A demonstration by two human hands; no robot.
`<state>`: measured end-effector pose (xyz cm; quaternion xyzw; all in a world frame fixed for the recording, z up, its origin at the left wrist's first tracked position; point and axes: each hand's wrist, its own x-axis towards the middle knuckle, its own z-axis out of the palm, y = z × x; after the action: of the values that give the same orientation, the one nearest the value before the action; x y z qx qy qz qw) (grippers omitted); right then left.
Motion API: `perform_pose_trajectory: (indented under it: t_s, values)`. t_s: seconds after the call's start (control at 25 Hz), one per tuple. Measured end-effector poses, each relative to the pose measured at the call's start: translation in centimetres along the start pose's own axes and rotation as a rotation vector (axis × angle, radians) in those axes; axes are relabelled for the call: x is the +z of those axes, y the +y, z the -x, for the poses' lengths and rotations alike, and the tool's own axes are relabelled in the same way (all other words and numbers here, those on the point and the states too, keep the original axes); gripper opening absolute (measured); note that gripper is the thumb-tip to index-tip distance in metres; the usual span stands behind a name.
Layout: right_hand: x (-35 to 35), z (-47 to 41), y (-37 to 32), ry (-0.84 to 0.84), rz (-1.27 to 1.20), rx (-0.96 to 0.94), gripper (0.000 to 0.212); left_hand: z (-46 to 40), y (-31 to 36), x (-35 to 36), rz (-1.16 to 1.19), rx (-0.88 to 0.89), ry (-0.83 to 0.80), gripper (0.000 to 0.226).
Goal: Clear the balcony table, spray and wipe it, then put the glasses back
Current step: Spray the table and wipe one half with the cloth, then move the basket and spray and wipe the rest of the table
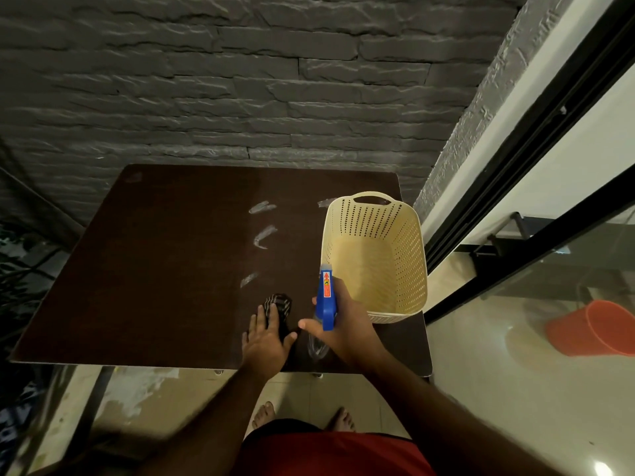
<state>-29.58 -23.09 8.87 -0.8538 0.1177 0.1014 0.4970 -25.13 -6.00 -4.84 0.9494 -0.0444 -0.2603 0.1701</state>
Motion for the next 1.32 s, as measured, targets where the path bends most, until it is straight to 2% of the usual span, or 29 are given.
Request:
perform_pose_trajectory:
  t_s: [0.32, 0.48, 0.6, 0.72, 0.84, 1.04, 1.12, 1.16, 1.2, 1.28, 1.32]
  values:
    - [-1.8, -0.7, 0.8, -0.131, 0.179, -0.008, 0.105, -1.8, 2.9, -4.6, 0.181, 0.013, 0.132, 0.069]
    - [-4.6, -1.5, 1.0, -0.147, 0.307, 0.018, 0.099, -2.9, 5.6, -6.7, 0.270, 0.050, 0.183, 0.061]
    - [-7.0, -2.2, 1.4, -0.041, 0.325, 0.032, 0.082, -4.0, 8.0, -7.8, 0.378, 0.107, 0.151, 0.058]
    - [-9.1, -3.0, 2.5, 0.204, 0.353, 0.031, 0.064, -4.9, 10.1, -8.8, 0.551, 0.122, 0.058, 0.063]
    - [-10.7, -4.6, 4.7, 0.396, 0.402, 0.081, 0.066, -5.6, 11.7, -9.5, 0.644, 0.082, -0.055, 0.072]
    - [-11.9, -6.5, 8.0, 0.394, 0.428, 0.208, 0.079, -5.9, 12.5, -9.9, 0.596, 0.039, -0.157, 0.089]
    - [-11.9, -7.0, 9.0, 0.363, 0.397, 0.270, 0.080, -6.5, 12.1, -9.2, 0.633, 0.095, -0.191, 0.098]
    - [-11.8, -7.1, 9.4, 0.349, 0.379, 0.293, 0.077, -7.1, 11.7, -8.6, 0.625, 0.118, -0.210, 0.094]
    - [-11.8, -7.1, 9.7, 0.340, 0.351, 0.316, 0.072, -6.5, 12.1, -8.7, 0.621, 0.146, -0.223, 0.078]
    - [-11.8, -7.1, 10.1, 0.317, 0.290, 0.354, 0.060, -5.5, 12.7, -8.8, 0.592, 0.208, -0.223, 0.033]
    - [-11.8, -7.1, 10.3, 0.303, 0.277, 0.368, 0.055, -5.2, 13.0, -8.9, 0.581, 0.232, -0.204, 0.019]
